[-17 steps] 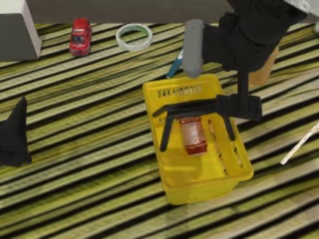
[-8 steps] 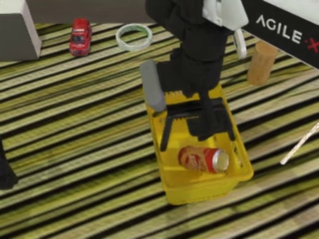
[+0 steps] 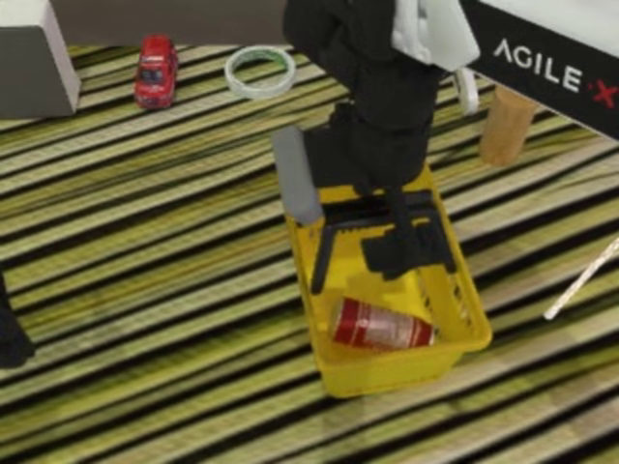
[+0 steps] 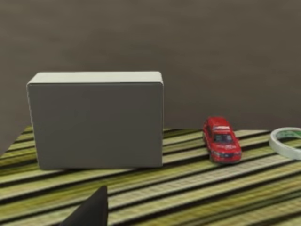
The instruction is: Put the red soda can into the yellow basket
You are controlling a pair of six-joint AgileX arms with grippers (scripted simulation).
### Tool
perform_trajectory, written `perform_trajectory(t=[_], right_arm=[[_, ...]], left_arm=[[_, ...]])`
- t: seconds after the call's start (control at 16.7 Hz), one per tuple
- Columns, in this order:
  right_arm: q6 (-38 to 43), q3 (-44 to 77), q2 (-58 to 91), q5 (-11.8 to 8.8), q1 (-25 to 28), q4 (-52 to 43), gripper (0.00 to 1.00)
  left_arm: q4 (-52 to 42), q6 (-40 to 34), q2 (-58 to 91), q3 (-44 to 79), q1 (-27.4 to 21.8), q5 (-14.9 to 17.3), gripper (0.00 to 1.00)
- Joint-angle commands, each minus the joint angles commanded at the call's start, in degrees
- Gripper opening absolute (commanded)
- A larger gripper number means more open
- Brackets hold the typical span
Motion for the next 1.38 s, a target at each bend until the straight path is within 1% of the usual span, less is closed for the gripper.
perform_trajectory(t=[0.12,0.36,1.14,1.2,1.38], right_arm=[[0.1,-2.0,-0.2,0.0,0.0,1.7,1.0],[0.1,-2.4,-0.2,0.0,0.1,2.1,1.0],[0.1,-2.4,-0.2,0.0,0.1,2.1,0.02],[0.1,-2.4,-0.2,0.0,0.1,2.1,0.0],[0.1,-2.4,-0.2,0.0,0.1,2.1,0.0]], left_arm=[[0.0,0.0,0.0,0.0,0.0,0.0,1.0],[0.0,0.0,0.0,0.0,0.0,0.0,1.0],[0.0,0.0,0.0,0.0,0.0,0.0,1.0],[0.0,0.0,0.0,0.0,0.0,0.0,1.0],[0.0,0.0,0.0,0.0,0.0,0.0,1.0]])
